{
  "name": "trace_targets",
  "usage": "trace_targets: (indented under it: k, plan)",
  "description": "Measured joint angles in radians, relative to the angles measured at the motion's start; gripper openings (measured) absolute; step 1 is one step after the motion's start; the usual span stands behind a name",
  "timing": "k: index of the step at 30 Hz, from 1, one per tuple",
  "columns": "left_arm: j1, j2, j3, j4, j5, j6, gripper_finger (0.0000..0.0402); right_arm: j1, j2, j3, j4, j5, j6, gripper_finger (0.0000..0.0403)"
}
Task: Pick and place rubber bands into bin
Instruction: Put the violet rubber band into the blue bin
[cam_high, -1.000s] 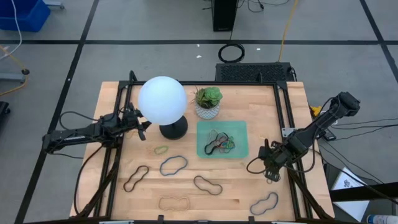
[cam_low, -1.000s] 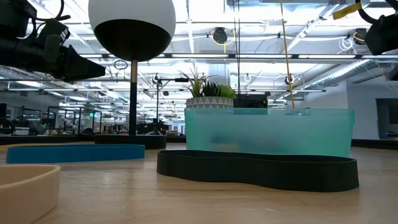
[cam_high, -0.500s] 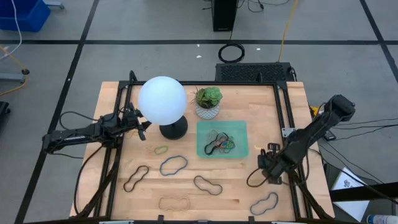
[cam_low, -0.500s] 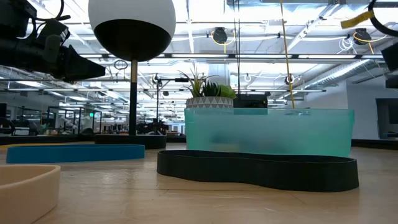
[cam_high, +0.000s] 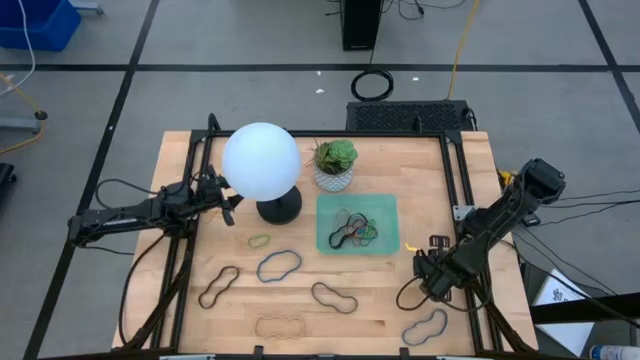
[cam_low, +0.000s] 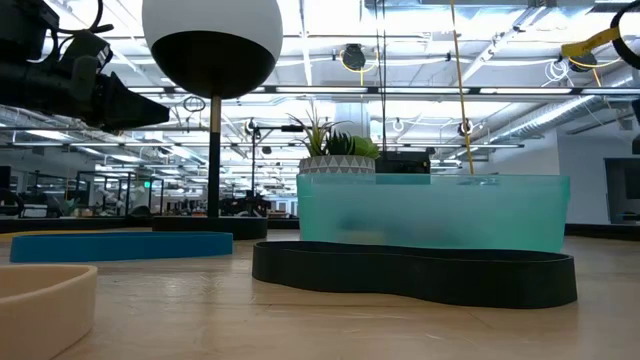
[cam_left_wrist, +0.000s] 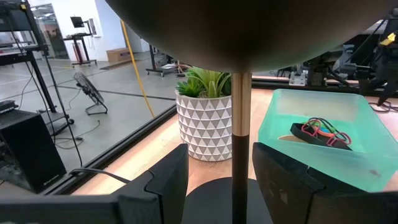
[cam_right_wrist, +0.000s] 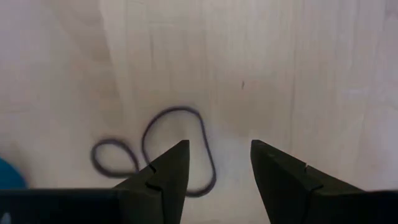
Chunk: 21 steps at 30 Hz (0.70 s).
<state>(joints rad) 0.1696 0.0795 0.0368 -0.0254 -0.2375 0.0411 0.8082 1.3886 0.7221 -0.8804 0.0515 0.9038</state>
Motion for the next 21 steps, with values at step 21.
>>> trace_targets:
  k: [21]
  plan:
    - [0.000, 0.000, 0.000, 0.002, 0.000, 0.003, 0.0186, 0.000, 0.060, 0.002, 0.047, -0.003, 0.000, 0.0164]
